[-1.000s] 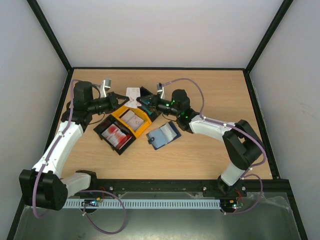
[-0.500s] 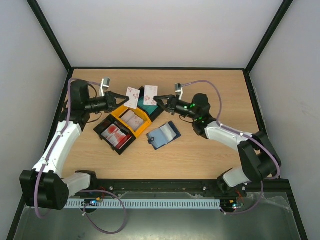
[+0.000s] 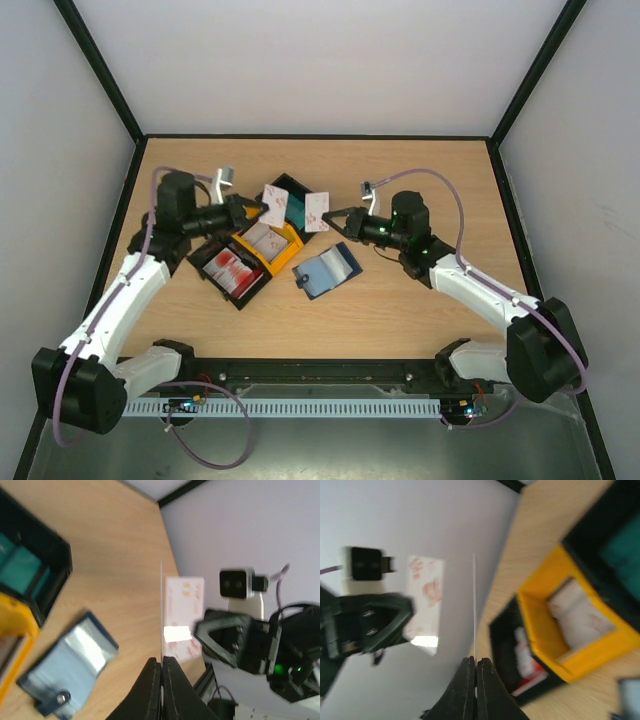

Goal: Put the credit cards into the card holder
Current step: Insert the credit card into the card holder.

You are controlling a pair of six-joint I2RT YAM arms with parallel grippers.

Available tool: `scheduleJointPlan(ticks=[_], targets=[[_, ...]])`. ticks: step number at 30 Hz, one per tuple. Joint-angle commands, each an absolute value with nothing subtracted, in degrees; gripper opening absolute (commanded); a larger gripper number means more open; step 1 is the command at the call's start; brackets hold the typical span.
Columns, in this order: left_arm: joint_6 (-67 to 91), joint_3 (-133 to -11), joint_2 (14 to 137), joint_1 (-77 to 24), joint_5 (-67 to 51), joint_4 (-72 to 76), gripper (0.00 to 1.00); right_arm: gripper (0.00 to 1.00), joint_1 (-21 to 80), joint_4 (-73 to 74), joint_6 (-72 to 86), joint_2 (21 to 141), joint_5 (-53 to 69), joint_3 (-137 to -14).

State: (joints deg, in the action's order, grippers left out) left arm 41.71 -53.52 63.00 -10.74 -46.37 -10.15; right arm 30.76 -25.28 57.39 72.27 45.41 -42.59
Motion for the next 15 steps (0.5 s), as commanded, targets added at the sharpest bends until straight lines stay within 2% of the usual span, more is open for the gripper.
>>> scheduleJointPlan(ticks=[1,8,15], targets=[[46.5,-46.9,61.2,-21.4,-31.6,-8.8,0.02,0.02,30.8,-1.1,42.7,70.4,37.7,-41.9],[57.7,-38.0,63.7,-40.9,-8.5,-0.1,0.02,0.02,30.7,3.6,35.4,71.5,35.7,-36.5],[61.3,-38.3,76.0,-50.6,-0.6,5.8,0.02,0.02,30.8,2.6,27.7,78.0,29.8,-35.6]])
